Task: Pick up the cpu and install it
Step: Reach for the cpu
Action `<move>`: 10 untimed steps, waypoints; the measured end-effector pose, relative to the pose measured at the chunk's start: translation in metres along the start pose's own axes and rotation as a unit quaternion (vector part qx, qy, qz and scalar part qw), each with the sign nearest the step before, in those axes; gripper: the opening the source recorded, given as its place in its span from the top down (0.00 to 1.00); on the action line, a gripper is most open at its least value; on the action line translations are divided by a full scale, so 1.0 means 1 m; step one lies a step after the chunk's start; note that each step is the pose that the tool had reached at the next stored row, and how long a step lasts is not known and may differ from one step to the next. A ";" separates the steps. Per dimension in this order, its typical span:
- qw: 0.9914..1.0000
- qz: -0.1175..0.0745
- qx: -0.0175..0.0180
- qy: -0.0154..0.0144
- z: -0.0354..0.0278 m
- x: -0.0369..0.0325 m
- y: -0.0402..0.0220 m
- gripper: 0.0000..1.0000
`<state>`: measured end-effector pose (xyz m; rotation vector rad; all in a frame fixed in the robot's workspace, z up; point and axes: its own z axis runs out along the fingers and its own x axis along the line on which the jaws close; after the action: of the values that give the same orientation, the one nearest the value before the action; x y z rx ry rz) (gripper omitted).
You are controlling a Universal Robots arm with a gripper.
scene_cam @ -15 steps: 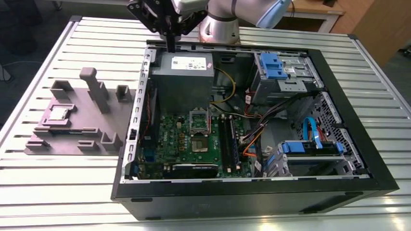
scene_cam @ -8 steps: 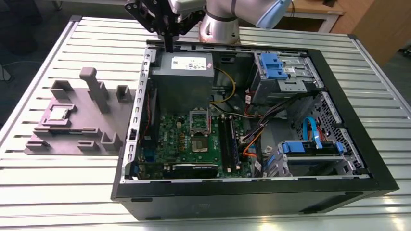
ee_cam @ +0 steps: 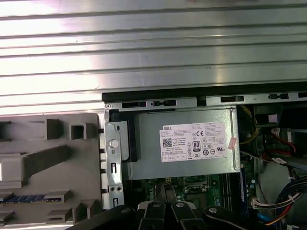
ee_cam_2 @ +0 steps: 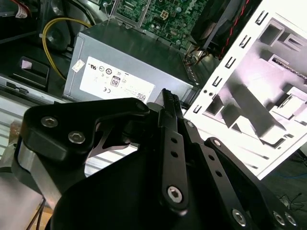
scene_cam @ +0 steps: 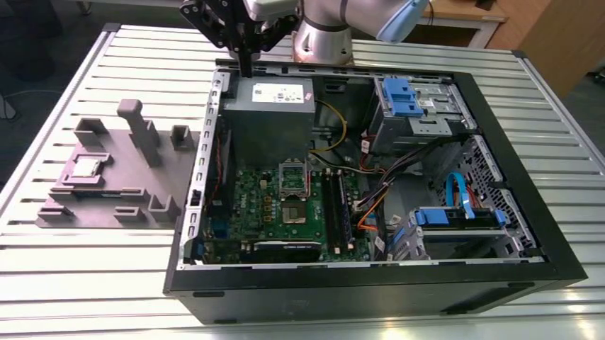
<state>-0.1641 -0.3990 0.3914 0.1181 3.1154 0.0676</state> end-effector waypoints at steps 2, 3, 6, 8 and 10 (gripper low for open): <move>1.000 0.000 0.000 0.000 0.0000 0.0011 -0.0001 0.90; 1.000 0.000 0.000 0.000 0.0000 0.0016 -0.0001 0.90; 1.000 0.000 0.000 0.000 0.0000 0.0034 -0.0002 0.90; 1.000 0.000 0.000 0.000 0.0000 0.0045 -0.0003 0.90; 1.000 0.000 0.000 0.000 0.0000 0.0055 -0.0004 0.90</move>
<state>-0.1696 -0.3989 0.3912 0.1182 3.1155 0.0675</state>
